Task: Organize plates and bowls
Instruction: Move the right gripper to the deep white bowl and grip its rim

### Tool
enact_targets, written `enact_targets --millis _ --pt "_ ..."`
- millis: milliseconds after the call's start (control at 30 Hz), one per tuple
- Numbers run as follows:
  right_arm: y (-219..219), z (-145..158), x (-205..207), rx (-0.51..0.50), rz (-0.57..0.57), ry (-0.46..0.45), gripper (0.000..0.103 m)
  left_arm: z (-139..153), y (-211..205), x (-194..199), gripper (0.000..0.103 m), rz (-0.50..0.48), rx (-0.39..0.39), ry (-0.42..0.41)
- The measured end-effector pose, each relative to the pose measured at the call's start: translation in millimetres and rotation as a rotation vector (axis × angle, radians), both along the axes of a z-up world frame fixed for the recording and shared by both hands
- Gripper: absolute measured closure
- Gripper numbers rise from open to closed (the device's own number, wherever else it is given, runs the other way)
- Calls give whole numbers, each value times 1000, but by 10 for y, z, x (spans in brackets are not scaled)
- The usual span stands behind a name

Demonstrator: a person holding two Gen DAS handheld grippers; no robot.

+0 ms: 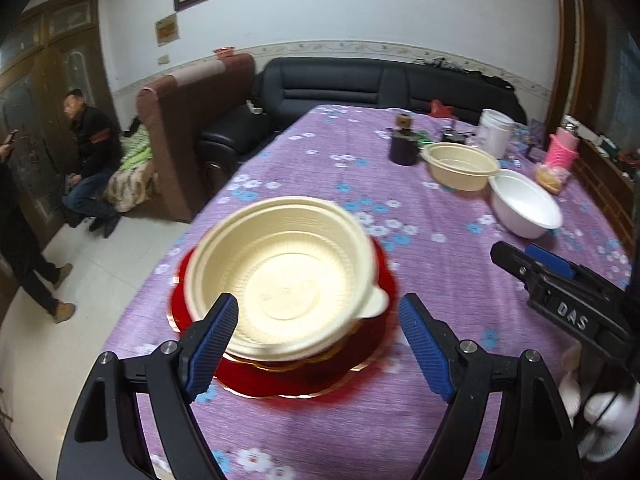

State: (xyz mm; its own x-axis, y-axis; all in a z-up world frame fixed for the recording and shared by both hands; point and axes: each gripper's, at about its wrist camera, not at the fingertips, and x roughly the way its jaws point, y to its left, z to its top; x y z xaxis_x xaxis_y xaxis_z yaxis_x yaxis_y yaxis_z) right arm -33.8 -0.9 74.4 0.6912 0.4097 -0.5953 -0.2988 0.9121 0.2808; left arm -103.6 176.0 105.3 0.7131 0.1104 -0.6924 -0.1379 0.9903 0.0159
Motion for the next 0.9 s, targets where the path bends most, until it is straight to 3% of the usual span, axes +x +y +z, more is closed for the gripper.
enact_targets --millis 300,500,600,800,867,900 --pt "-997 -15 181 75 -242 45 37 -24 -347 31 21 -96 -41 12" --pt "-1604 -68 557 136 -408 92 37 -75 -553 49 21 -141 -36 33" --pt "-1747 -178 772 165 -461 129 37 -114 -602 80 21 -142 -32 53" --pt "-1815 -475 1096 220 -457 225 37 -152 -641 131 21 -127 -18 75" --pt "-1816 -556 1121 242 -439 226 46 -164 -667 148 21 -127 -16 80" --pt "-1812 -584 1121 250 -426 221 60 -172 -686 158 21 -129 -17 84"
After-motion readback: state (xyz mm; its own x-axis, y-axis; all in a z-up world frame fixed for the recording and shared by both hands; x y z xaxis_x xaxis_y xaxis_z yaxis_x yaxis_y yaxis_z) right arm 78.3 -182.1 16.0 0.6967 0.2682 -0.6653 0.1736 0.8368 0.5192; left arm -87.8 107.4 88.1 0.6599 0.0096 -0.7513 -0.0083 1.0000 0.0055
